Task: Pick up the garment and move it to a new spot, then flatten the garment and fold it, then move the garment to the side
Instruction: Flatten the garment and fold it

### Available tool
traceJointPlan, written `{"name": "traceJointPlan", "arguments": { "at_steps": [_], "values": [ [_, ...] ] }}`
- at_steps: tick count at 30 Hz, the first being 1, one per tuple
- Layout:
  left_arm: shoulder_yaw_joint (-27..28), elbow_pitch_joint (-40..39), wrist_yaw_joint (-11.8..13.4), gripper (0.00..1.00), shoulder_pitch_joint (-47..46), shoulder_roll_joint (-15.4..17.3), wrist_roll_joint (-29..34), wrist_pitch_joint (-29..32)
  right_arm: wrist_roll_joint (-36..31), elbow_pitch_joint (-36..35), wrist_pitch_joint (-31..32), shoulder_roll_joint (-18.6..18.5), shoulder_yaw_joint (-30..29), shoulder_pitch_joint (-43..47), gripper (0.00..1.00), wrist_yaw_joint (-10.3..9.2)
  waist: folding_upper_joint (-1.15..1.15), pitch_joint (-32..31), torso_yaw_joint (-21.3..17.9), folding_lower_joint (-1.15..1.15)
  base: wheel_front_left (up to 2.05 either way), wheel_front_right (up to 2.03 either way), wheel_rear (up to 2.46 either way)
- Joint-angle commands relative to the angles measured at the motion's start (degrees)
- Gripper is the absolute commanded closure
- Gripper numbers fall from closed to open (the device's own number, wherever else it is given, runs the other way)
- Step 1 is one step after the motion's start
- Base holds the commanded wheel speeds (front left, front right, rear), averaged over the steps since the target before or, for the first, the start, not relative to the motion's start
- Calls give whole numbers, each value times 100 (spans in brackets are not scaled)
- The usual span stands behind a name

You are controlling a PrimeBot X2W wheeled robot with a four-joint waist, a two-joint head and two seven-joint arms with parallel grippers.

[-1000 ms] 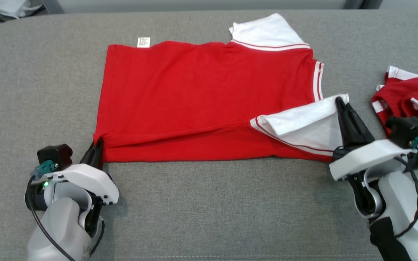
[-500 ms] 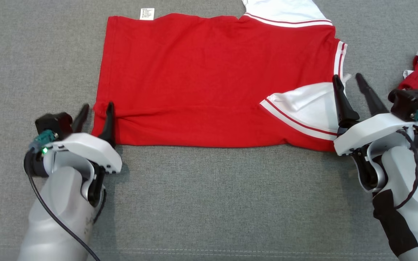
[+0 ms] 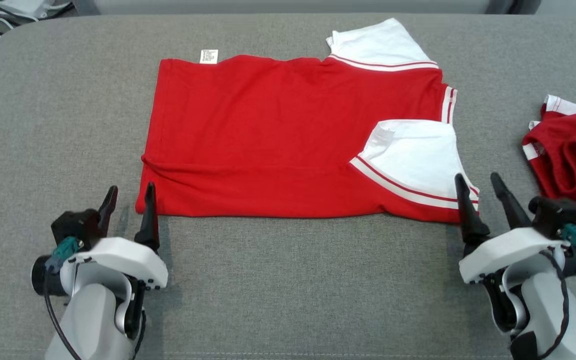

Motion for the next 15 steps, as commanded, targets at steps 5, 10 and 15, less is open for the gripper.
{"name": "traceJointPlan", "arguments": {
  "at_steps": [5, 10, 15],
  "values": [
    [256, -144, -47, 0, 375, 29, 122, -50, 129, -84, -67, 79, 150, 378, 0, 25, 0, -280, -58, 0, 0, 0, 0],
    [277, -189, -77, 0, 566, -50, 187, -50, 291, 160, -67, 160, 68, 490, 0, 25, 0, -336, -5, 0, 0, 0, 0],
    [261, -223, -106, 0, 592, -94, 229, -50, 536, 446, -67, 234, -31, 407, 0, 25, 0, -279, 92, 0, 0, 0, 0]
  ]
}}
